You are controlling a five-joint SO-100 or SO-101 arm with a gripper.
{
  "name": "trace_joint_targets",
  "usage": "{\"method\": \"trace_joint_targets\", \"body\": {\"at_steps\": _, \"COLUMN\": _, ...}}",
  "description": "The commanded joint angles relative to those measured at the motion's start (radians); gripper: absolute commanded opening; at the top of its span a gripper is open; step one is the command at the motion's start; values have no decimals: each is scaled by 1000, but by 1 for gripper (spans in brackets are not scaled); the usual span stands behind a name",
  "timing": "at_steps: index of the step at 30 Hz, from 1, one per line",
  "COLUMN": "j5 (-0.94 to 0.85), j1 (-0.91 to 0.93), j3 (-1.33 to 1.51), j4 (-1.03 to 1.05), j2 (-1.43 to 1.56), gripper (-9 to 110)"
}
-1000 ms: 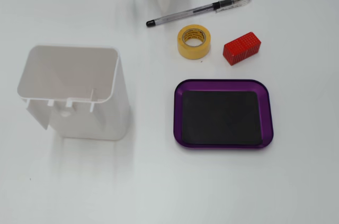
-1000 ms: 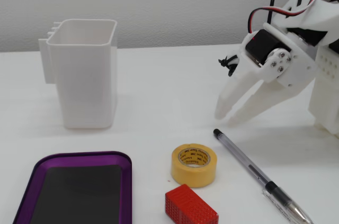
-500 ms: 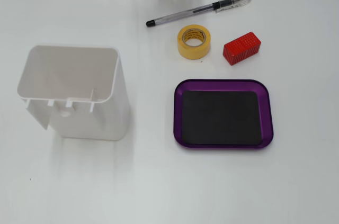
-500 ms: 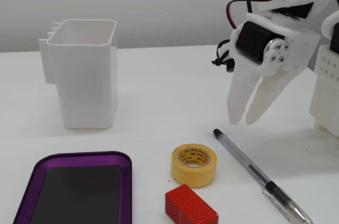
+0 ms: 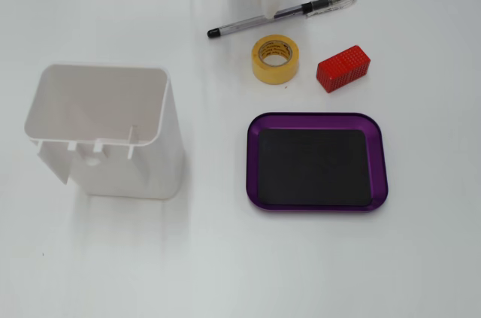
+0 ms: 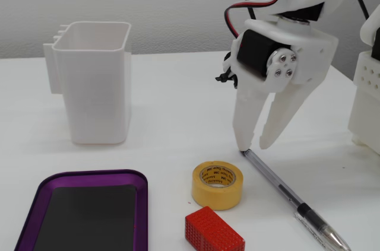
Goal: Pick up the yellow tape and place it in the box.
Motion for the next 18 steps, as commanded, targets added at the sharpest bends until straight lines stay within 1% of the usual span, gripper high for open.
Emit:
{"method": "trace_joint_targets", "body": {"at_steps": 1, "j5": 6, "j1": -20, "j3": -38, "j4": -58, "j2": -51, "gripper": 13}}
{"method": "trace_joint_targets", "body": {"at_steps": 3, "j5": 6, "j1": -31, "j3": -40, "j4": -64, "j2": -95, "gripper": 14}}
{"method": "trace_joint_targets", "body": {"at_steps": 9, "j5": 6, "j1": -23, "j3": -31, "j4": -150, "j2": -210, "gripper": 13}}
{"method": "trace_joint_targets", "body": {"at_steps": 13, "j5": 5, "j1": -20, "j3": -29, "j4": -216, "j2": -247, "gripper": 13}}
{"method": "trace_joint_targets", "body": {"at_steps": 18, "j5": 3, "j1": -21, "j3": -23, "j4": -250, "j2": -270, "gripper": 11}}
